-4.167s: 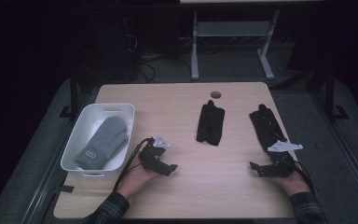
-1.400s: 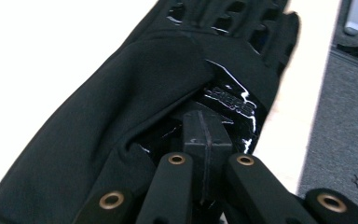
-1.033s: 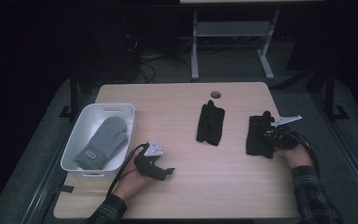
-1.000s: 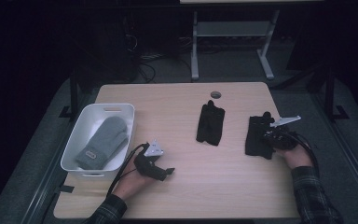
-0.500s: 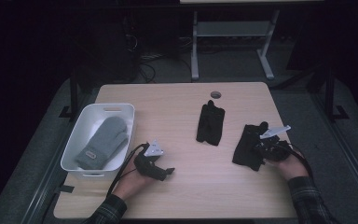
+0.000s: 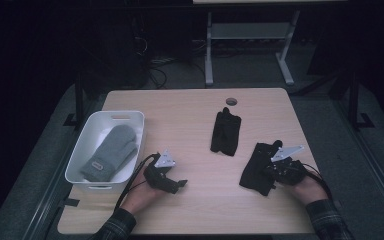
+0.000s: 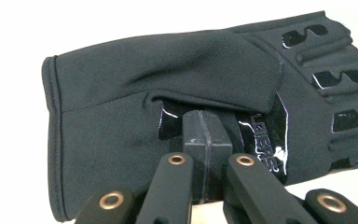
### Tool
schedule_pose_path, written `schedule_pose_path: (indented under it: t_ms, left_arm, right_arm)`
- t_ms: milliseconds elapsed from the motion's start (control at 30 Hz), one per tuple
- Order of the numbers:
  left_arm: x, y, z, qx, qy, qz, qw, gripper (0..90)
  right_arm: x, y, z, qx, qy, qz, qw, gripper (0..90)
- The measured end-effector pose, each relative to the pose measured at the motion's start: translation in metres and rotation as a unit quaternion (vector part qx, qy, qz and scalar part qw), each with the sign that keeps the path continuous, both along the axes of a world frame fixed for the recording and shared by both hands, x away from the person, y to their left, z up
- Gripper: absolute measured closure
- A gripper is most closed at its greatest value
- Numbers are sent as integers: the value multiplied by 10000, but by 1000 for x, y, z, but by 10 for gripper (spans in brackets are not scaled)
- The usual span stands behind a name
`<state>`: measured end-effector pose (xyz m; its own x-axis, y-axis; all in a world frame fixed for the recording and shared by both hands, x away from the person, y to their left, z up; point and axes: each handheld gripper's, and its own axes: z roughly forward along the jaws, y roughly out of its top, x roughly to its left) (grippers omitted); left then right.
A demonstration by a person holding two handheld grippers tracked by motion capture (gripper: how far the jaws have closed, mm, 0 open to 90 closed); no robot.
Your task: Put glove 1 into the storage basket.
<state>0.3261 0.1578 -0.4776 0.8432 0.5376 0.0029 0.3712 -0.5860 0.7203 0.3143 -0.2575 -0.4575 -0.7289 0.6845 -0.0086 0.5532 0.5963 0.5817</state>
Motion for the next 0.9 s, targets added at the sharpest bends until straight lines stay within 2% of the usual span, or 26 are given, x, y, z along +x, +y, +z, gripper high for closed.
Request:
schedule_pose_path:
  t_ms: [433,633,733,800,900]
  left_arm:
    - [0,-1,0,-38,12,28,10000,124]
    - [0,0,0,22,-6,-6,10000,123]
    - [0,0,0,-13,1,14,10000,124]
    - [0,0,0,-1,-4,9,10000,123]
    - [0,0,0,-2,-6,9,10000,123]
  right_arm:
    - [-26,18,1,30,87,560,9984,900]
    - [-34,21,3,27,57,679,9977,900]
    - [-33,17,12,300,-103,583,9978,900]
    - [-30,14,18,330,-233,458,9981,900]
    - [-19,9,25,359,-420,124,9984,900]
